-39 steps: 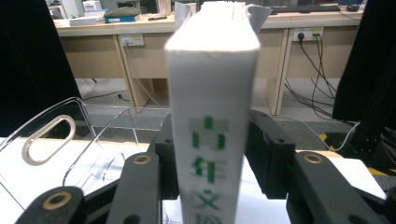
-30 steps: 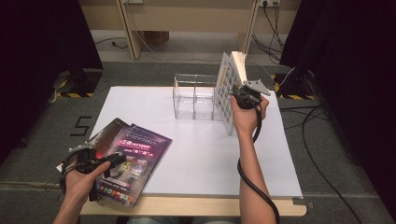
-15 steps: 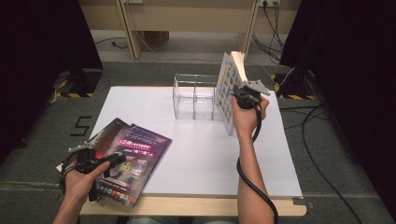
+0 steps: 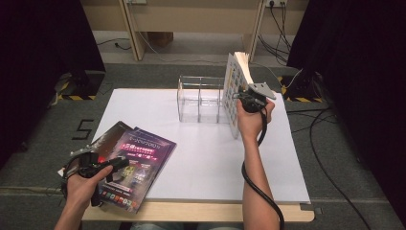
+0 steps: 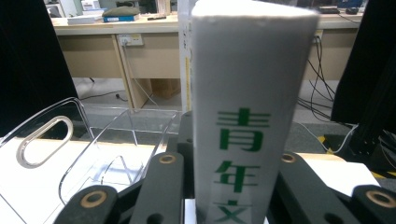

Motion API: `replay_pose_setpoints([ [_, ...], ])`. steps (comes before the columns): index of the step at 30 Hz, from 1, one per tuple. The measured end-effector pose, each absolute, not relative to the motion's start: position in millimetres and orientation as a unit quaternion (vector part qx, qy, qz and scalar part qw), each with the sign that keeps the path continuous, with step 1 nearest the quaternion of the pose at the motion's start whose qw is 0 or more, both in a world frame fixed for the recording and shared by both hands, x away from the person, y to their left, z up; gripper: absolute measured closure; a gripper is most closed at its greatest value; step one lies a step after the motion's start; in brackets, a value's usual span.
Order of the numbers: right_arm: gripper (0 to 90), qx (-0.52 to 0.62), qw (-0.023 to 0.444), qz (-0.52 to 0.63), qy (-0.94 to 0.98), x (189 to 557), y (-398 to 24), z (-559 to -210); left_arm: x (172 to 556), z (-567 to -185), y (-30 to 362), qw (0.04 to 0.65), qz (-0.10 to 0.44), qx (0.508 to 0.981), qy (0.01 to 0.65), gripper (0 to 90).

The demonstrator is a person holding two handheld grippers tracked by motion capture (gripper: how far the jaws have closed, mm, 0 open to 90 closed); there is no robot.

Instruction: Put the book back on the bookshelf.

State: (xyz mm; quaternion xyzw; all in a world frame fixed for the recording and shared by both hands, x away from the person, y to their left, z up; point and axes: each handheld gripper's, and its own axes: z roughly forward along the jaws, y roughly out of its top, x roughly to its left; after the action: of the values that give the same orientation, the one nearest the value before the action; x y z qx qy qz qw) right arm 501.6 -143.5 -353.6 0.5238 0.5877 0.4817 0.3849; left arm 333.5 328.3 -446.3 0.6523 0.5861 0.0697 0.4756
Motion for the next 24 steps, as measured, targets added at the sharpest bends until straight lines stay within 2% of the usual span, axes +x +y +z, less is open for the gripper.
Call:
replay_pose_setpoints([
  [24, 74.5, 0.532, 0.396, 0.492, 0.563, 522.6, -129.4, -356.6, 333.8, -447.1, 332.1, 0.475, 0.07, 0.651, 0.588, 53.2],
])
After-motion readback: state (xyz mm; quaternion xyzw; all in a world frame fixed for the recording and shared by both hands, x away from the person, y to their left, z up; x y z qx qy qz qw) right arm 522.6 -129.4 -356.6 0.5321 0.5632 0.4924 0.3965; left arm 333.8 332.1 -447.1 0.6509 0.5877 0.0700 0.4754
